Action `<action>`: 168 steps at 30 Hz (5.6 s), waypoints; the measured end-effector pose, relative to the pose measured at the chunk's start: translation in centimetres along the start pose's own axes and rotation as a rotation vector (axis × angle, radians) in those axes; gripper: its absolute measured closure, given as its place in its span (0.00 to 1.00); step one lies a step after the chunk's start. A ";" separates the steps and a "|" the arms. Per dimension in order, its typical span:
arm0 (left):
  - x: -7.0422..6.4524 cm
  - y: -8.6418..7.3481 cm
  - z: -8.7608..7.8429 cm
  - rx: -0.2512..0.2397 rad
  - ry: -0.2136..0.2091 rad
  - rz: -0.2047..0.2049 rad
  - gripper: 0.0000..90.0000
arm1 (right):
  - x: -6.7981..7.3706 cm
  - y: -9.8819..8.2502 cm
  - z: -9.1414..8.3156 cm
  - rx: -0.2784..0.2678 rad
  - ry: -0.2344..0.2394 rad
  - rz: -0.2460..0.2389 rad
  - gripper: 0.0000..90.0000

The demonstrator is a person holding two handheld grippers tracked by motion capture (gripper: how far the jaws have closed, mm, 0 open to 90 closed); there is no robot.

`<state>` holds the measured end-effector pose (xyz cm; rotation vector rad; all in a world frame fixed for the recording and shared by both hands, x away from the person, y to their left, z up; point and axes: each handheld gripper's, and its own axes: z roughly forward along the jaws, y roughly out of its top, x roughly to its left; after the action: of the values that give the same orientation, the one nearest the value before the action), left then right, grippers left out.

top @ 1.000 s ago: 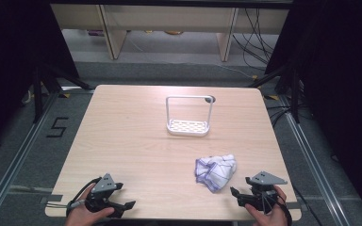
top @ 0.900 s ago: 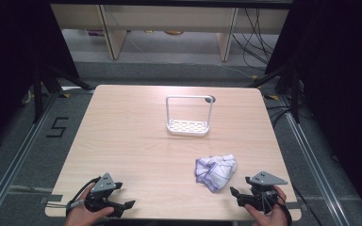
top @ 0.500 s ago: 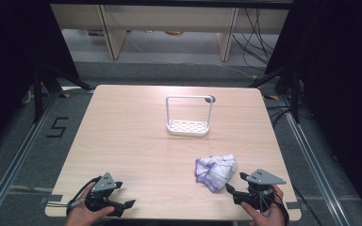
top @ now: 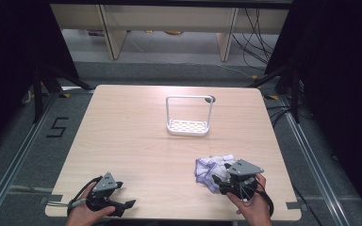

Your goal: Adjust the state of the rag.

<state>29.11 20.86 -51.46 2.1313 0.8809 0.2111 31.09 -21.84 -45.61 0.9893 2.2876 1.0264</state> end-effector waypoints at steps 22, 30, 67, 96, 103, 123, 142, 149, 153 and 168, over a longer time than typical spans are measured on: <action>-0.2 0.0 0.1 0.013 0.011 0.014 0.17 | -0.4 1.3 4.7 0.142 -0.016 -0.085 0.85; 0.0 0.1 0.0 0.025 0.023 0.019 0.17 | 0.5 3.5 1.8 -0.021 0.033 -0.135 0.94; -1.1 0.8 0.0 -0.112 -0.104 -0.044 0.24 | 3.4 5.7 2.2 -0.075 0.180 -0.106 0.59; -3.8 3.5 2.8 -0.086 -0.191 0.028 0.29 | 6.9 5.5 3.9 0.051 0.189 -0.249 0.96; -5.9 6.4 5.6 -0.087 -0.185 0.145 0.47 | 5.6 6.0 1.9 -0.051 0.227 -0.151 0.96; -4.7 7.9 6.7 -0.115 -0.123 0.202 0.97 | 3.4 6.7 -0.5 -0.161 0.208 -0.094 0.96; -7.6 3.0 5.7 -0.004 -0.307 0.082 0.95 | 0.4 -2.5 -0.4 0.065 0.184 0.042 0.96; -5.6 3.3 4.7 -0.053 -0.306 -0.014 0.68 | 0.6 -2.6 0.0 0.112 0.198 0.054 0.71; -4.2 4.5 4.0 -0.109 -0.281 -0.072 0.50 | 0.5 -1.8 -0.4 0.076 0.174 0.078 0.56; 0.1 9.5 7.5 -0.066 -0.227 -0.079 0.45 | -0.9 1.5 2.6 0.128 0.142 0.064 0.47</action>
<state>37.31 12.17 -49.48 2.0081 0.8103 -0.0416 34.01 -20.62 -45.99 1.0787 2.4786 1.0160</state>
